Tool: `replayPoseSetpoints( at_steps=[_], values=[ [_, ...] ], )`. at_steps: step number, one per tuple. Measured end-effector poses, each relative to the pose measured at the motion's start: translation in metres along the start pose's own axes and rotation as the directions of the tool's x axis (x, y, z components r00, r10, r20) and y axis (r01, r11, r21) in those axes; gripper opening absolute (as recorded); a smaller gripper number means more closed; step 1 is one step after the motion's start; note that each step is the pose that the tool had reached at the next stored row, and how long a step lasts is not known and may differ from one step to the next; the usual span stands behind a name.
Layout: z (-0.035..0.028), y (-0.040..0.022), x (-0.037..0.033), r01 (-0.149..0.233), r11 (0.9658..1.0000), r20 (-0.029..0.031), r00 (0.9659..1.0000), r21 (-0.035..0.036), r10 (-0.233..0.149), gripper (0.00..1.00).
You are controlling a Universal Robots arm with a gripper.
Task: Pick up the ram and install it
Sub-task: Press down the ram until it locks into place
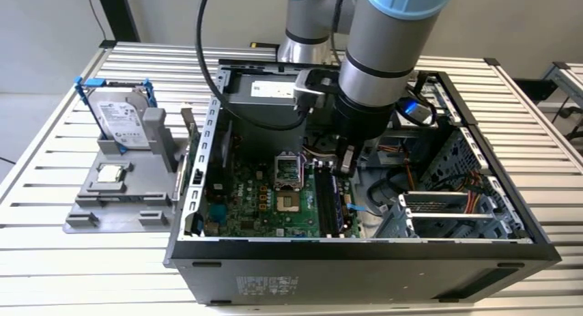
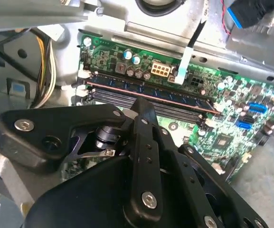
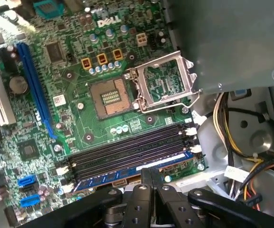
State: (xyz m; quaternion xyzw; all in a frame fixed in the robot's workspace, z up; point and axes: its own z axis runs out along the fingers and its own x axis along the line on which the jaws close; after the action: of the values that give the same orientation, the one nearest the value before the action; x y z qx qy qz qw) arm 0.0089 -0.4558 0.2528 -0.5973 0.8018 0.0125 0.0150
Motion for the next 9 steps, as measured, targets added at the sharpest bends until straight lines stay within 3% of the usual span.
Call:
replayPoseSetpoints(
  at_steps=[4,9],
  values=[
    [0.0,0.0,0.0,0.073,0.9974,0.0,0.9974,-0.0028,-0.073,0.0],
    [0.0,-0.0001,0.0002,0.144,0.9896,0.0003,0.9896,-0.005,-0.144,0.0]
  ],
)
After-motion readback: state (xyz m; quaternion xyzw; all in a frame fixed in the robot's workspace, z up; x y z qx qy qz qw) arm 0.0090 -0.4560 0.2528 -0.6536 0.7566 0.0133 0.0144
